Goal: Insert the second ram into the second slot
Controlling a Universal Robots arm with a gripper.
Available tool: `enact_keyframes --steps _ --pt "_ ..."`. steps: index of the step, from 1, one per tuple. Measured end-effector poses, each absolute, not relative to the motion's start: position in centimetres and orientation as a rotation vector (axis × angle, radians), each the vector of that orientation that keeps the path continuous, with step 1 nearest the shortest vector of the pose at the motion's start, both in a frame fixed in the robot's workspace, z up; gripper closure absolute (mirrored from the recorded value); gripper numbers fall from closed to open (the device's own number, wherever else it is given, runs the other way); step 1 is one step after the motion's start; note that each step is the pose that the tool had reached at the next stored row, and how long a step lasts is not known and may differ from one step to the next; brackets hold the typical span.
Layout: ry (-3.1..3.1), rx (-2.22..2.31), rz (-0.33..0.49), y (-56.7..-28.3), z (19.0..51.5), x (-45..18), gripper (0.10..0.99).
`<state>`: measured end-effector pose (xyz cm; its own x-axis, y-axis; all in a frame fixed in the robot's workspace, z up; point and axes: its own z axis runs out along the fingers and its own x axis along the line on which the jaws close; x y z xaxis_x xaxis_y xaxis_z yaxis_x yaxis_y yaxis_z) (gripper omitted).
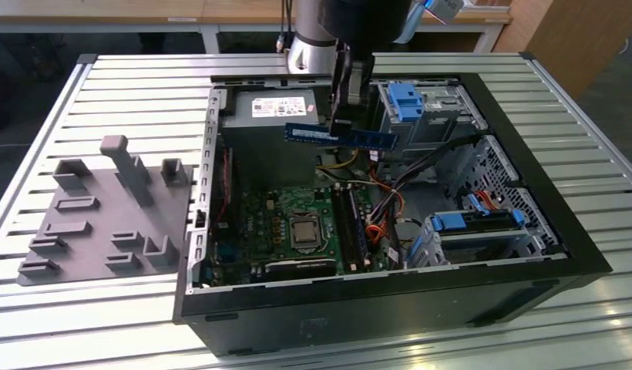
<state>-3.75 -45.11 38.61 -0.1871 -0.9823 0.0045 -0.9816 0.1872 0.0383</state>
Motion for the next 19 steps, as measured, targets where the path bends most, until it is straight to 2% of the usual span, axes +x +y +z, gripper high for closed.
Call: enact_keyframes --steps 19 --pt "-2.479 1.885 -0.042 -45.11 38.59 -3.68 0.973"
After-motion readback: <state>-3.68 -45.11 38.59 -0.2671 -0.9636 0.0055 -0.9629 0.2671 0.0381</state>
